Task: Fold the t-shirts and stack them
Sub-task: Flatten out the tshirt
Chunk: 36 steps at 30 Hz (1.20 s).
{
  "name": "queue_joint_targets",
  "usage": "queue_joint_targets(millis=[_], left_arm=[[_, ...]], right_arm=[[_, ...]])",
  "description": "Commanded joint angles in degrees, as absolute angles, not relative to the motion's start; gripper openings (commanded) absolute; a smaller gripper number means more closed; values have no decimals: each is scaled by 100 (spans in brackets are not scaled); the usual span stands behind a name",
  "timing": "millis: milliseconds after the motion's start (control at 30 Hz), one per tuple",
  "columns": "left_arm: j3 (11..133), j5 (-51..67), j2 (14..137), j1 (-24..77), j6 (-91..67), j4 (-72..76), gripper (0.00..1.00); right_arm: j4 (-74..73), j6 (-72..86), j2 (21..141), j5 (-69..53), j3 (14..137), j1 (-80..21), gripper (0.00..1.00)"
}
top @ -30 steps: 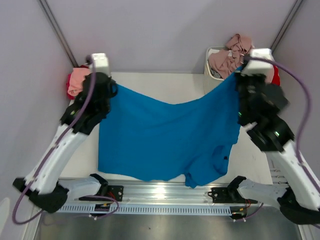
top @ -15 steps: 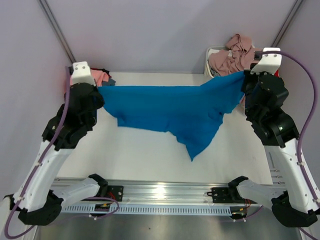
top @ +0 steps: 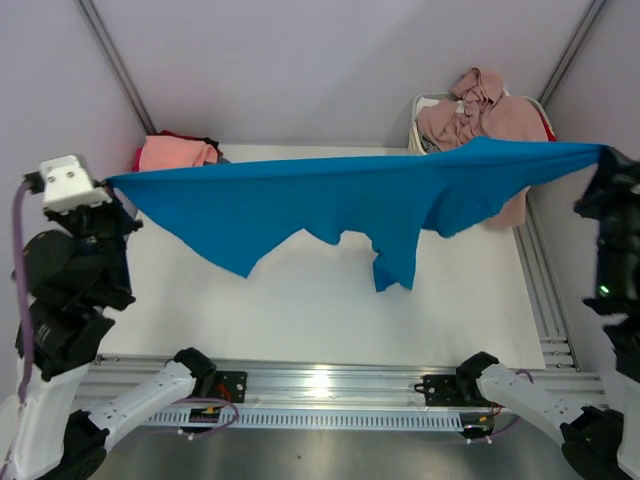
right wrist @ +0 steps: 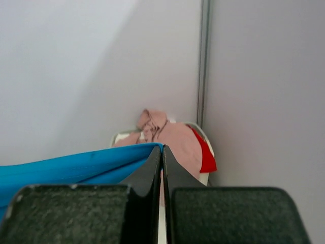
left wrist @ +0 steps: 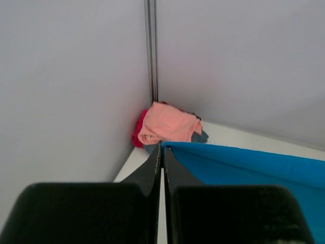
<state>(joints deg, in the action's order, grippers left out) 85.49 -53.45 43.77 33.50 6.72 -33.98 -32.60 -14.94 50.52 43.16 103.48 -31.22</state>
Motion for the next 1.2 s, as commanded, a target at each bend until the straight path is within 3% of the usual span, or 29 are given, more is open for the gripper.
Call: queue_joint_targets(millis=[0, 233, 333, 500, 700, 933, 1067, 1167], left_arm=[[8596, -6328, 3982, 3313, 2081, -2366, 0], [8736, -6214, 3770, 3313, 2681, -1740, 1], [8684, -6039, 3937, 3313, 2077, -2108, 1], [8895, -5389, 4806, 3322, 346, -3918, 0], [8281, -3783, 4773, 3357, -685, -3834, 1], [7814, -3419, 4658, 3357, -975, -3481, 1], [7524, -3419, 4483, 3357, -1037, -3261, 1], [7383, -3472, 4421, 3357, -1125, -3287, 1]], right_arm=[[-2805, -2266, 4484, 5220, 10845, -3146, 0], [-2584, -2716, 4166, 5387, 11250, -3471, 0], [-2418, -2821, 4183, 5703, 10698, -3988, 0], [-1375, -3444, 4429, 6914, 9216, -5752, 0], [-1669, -2895, 4702, 6839, 8842, -5994, 0], [-2941, -1382, 5588, 5312, 9052, -5679, 0], [-3270, -292, 6388, 2699, 9693, -5125, 0], [-2874, -333, 6355, 912, 9966, -5168, 0]])
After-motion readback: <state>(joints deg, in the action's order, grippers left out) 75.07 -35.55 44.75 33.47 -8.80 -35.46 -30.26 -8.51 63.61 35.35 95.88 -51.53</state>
